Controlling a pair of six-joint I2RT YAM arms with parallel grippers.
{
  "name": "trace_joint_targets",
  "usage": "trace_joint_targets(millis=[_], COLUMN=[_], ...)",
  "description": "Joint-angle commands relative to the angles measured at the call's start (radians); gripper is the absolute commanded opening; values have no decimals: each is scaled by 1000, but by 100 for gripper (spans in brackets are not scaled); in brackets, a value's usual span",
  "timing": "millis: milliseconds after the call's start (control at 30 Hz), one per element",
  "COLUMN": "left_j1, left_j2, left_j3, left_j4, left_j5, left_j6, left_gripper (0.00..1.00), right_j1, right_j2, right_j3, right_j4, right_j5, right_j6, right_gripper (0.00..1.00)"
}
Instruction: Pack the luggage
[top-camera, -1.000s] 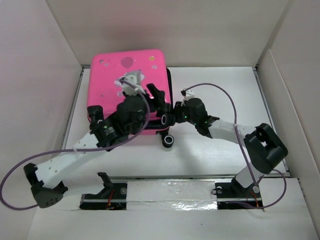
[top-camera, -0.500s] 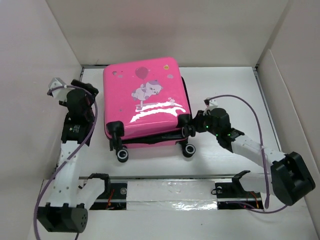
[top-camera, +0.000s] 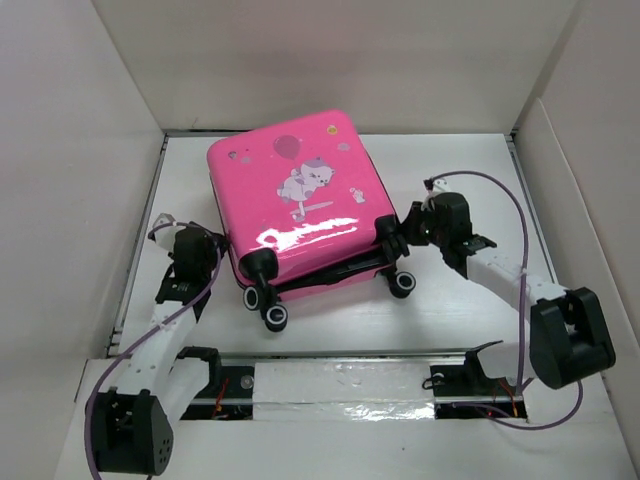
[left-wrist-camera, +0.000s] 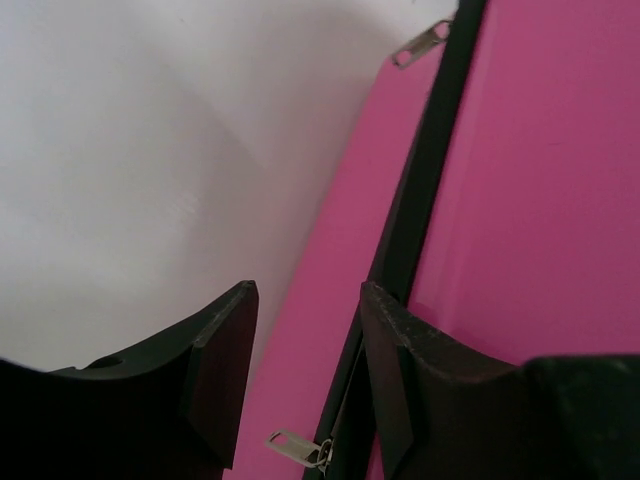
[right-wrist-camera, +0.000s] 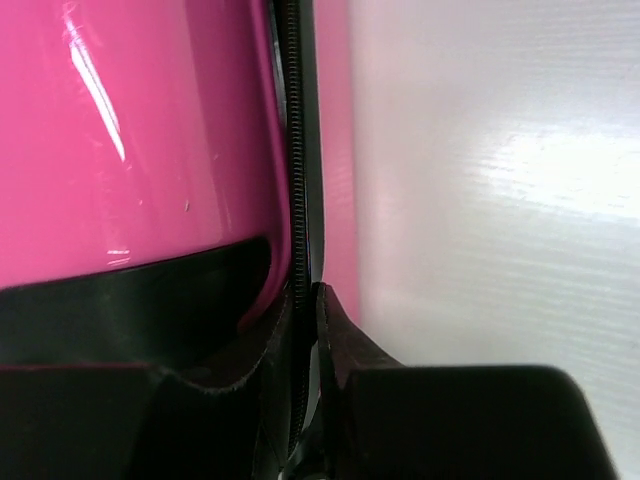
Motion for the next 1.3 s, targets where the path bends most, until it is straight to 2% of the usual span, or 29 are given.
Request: trace_joint_targets(millis=[0, 200, 300, 333, 367, 433, 467, 500, 567, 600, 700, 800, 833, 900, 933, 967, 1000, 1067, 1133, 1233, 1267], left_j1=[-112, -342, -517, -563, -656, -751, -849, -892, -963, -1018, -1074, -1083, -1094, -1094, -1094, -1094, -1094, -1070, -1039, -947, -915], left_j2=[-4, -2, -1, 4, 18, 35, 61, 79, 134, 150, 167, 87, 52, -98, -150, -256, -307, -402, -409, -271, -163], left_j3=[-29, -153, -207, -211, -210, -208, -208, -205, -172, -161, -125, -79, -70, -52, -44, -26, -18, 8, 32, 167, 266], left_j4=[101, 185, 218, 216, 212, 209, 216, 222, 206, 183, 164, 68, 39, -35, -53, -72, -73, -25, 135, 279, 307], left_j5=[43, 20, -37, -81, -109, -181, -198, -219, -282, -302, -368, -436, -494, -541, -587, -609, -629, -677, -695, -689, -683], left_j6=[-2, -85, -152, -163, -177, -226, -244, -266, -325, -344, -356, -316, -304, -242, -217, -197, -142, -79, 43, 165, 196], left_gripper=[42, 38, 38, 38, 38, 38, 38, 38, 39, 39, 41, 41, 41, 41, 41, 41, 40, 39, 41, 47, 50], right_j1=[-36, -84, -114, -115, -127, -127, -136, -150, -168, -184, -196, -196, -196, -196, -196, -196, -196, -196, -176, -135, -124], right_j2=[75, 278, 362, 373, 376, 341, 326, 307, 258, 241, 165, 53, 17, -78, -104, -127, -156, -178, -210, -260, -268], right_j3=[127, 344, 502, 562, 581, 586, 566, 557, 537, 531, 509, 419, 384, 292, 197, 158, 126, 43, -9, -103, -120], right_j4=[84, 86, 17, 3, -21, -20, 4, 10, 4, 1, -34, -34, -34, 32, 64, 92, 95, 101, 116, 141, 148], right_j5=[35, -27, -72, -89, -101, -101, -95, -94, -100, -97, -78, -43, -25, 10, 21, 23, 31, 31, 37, 43, 37], right_j6=[-10, -13, -24, -27, -28, -34, -30, -25, -19, -19, -33, -36, -30, -17, 7, 15, 18, 22, 29, 56, 59], right_gripper=[0, 0, 1, 2, 3, 10, 15, 29, 50, 68, 88, 95, 94, 84, 53, 30, 2, 0, 0, 0, 0])
